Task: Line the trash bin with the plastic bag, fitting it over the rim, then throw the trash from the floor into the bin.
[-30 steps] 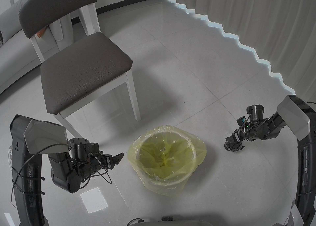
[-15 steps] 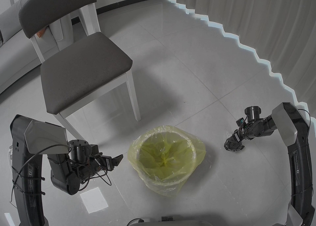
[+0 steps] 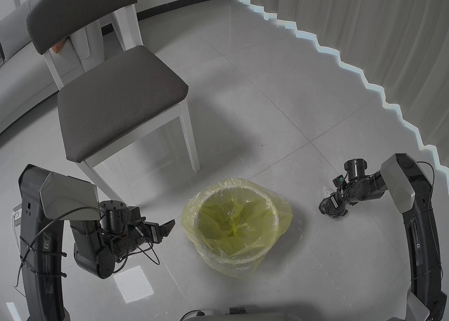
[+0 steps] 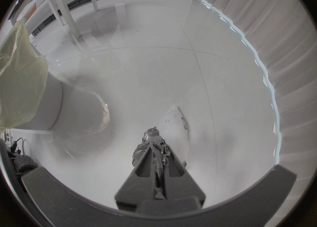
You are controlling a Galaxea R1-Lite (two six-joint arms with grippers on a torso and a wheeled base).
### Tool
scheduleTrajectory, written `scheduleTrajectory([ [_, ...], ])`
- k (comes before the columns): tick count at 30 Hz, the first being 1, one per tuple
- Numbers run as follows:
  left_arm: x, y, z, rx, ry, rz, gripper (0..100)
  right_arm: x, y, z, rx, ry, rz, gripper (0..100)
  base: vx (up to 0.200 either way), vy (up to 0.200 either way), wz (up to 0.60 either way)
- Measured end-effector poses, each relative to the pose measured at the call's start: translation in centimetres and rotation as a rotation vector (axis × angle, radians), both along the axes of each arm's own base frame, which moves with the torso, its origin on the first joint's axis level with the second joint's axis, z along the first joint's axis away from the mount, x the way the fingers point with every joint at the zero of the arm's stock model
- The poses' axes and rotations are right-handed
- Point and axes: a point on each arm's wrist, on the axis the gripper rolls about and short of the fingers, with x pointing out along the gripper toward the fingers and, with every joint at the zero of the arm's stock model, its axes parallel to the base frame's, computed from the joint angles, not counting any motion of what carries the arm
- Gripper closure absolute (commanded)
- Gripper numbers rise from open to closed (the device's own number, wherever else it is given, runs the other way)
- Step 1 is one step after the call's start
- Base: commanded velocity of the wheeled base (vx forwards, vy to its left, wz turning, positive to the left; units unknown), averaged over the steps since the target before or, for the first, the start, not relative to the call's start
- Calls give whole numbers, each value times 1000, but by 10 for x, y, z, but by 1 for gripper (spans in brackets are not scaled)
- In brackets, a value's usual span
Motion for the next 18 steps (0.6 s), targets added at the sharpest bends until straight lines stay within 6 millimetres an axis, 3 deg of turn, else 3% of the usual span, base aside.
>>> scheduleTrajectory([
  [4, 0, -1, -2, -4, -18, -2, 0, -9, 1, 3, 2, 25, 3, 100, 0, 0, 0],
  [9, -1, -1, -4, -7, -26, -3, 0, -22, 5, 26, 8, 4, 13, 100, 0, 0, 0],
  [14, -4, -1, -3, -11, -40, -2, 0, -42, 21, 76, 20, -86, 55, 100, 0, 0, 0],
  [18, -6, 0, -1, -13, -49, -2, 0, -64, 48, 120, 33, -156, 124, 100, 0, 0, 0],
])
